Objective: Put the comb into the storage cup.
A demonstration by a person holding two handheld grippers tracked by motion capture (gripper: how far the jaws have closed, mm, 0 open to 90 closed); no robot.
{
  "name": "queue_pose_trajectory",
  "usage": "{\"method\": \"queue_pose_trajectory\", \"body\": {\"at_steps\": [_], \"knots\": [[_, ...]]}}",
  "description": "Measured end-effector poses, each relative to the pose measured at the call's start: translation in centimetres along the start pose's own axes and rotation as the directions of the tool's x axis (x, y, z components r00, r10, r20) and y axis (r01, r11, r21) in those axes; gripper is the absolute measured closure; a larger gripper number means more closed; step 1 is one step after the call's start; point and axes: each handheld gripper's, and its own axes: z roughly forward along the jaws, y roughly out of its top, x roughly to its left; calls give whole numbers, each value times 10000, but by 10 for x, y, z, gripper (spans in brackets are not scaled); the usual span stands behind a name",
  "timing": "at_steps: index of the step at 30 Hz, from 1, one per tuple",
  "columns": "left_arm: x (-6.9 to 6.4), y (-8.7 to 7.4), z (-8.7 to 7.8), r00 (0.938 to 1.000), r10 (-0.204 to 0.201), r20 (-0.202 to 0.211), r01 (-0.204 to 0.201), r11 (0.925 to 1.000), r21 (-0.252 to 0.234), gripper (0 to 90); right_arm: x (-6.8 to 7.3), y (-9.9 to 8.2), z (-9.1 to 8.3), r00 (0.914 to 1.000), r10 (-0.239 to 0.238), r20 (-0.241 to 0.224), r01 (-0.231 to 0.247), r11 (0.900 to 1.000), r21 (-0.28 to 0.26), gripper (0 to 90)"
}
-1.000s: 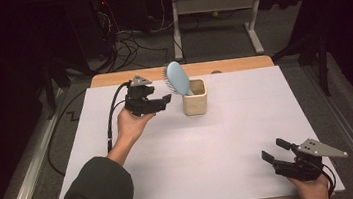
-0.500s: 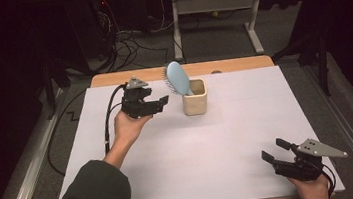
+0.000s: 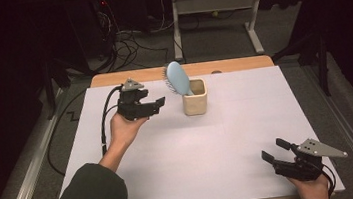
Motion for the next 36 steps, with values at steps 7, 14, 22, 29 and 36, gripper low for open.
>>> {"method": "queue_pose_trajectory", "body": {"at_steps": [7,14,22,29,36], "knots": [[2,-3,-4,10000,-63,2,63,10000,-41,290,0,0,0,10000,-3,13,3,10000,-18,268],[4,-6,-9,9999,-107,-12,107,9999,-88,290,0,0,0,10000,5,14,-5,10000,-8,268],[7,-10,-14,9998,-192,-70,191,9998,-99,290,0,0,0,10000,-7,9,7,10000,-7,268],[9,-13,-19,9996,-257,-85,256,9995,-166,290,0,0,0,10000,-4,11,4,10000,-4,268],[11,-17,-22,9995,-300,-93,298,9994,-177,291,0,0,0,10000,-9,9,9,10000,-7,268]]}}
